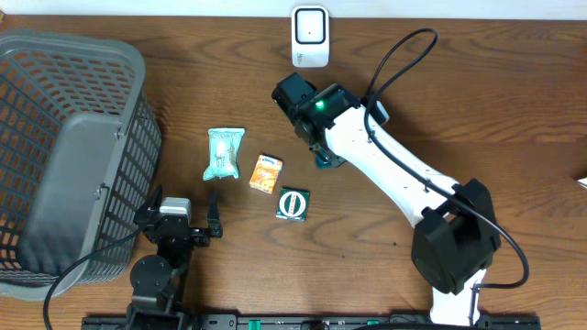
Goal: Scan the item barcode
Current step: 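Lift the Listerine bottle and reorient it above the table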
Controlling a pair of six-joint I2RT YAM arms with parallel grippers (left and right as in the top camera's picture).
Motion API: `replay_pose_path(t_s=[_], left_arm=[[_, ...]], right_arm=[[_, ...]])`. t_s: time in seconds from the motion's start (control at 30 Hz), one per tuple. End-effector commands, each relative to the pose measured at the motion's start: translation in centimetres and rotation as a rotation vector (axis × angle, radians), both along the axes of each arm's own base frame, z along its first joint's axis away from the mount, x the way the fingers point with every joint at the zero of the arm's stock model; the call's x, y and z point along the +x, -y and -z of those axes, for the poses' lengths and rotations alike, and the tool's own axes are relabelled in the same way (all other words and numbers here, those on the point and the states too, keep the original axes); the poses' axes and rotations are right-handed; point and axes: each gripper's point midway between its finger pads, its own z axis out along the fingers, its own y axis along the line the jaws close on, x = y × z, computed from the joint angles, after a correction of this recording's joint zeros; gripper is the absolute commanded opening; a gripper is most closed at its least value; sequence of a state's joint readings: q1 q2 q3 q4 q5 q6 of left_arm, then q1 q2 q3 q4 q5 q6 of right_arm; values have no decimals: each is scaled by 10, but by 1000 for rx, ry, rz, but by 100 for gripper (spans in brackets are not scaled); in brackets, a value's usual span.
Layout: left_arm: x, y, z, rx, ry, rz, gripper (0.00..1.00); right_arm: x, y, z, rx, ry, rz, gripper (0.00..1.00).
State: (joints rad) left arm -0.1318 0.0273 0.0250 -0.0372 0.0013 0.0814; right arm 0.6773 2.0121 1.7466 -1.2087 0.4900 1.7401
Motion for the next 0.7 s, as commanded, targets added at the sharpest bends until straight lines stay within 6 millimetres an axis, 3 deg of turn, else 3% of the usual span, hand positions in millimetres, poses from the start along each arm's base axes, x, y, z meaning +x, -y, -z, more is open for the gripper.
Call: replay_pose_path(t_s=[0.0, 0.23, 0.37, 0.43, 0.47, 0.67], left_arm=[[-1, -3, 18, 4, -55, -16, 98], [-1, -3, 18, 4, -55, -16, 98], [-1, -3, 18, 4, -55, -16, 98], [-1, -3, 18, 4, -55, -16, 98], [-1, -3, 18, 4, -55, -16, 98], [-1, -3, 18, 4, -55, -16, 98]], right_arm=[[10, 6, -8, -17, 55, 39, 36], [10, 6, -1, -28, 40, 38, 40], [11, 3, -5, -21, 36, 13, 57], [10, -4, -12, 2, 9, -62, 58], [10, -9, -19, 15, -2, -119, 60], [9, -33, -83, 12, -10, -589, 99]])
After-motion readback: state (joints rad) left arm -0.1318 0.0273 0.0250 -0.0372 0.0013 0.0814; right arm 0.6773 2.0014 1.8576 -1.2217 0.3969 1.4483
